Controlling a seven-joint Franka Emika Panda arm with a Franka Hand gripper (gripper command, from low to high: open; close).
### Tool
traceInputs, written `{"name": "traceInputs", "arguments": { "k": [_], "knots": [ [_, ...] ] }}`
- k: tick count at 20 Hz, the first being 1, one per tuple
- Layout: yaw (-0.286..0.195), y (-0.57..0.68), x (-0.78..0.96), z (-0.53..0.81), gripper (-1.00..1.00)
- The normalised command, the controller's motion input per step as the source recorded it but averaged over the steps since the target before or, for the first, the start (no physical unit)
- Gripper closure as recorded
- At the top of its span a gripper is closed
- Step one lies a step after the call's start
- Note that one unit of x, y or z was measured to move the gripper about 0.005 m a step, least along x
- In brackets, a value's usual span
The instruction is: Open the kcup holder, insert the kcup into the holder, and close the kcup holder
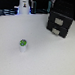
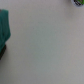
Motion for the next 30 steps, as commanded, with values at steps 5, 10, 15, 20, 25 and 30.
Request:
{"name": "traceInputs", "arguments": {
  "k": [5, 10, 15, 20, 25, 30],
  "knots": [
    [-0.132, 0.62, -0.18, 0.11, -1.00],
    [-0.196, 0.66, -0.21, 0.01, -1.00],
    [-0.193, 0.64, -0.21, -0.06, -1.00],
    [-0.181, 0.62, -0.23, -0.15, -1.00],
    [-0.168, 0.62, -0.28, -0.24, -1.00],
    [-0.146, 0.64, -0.33, -0.27, -1.00]
  ]
}}
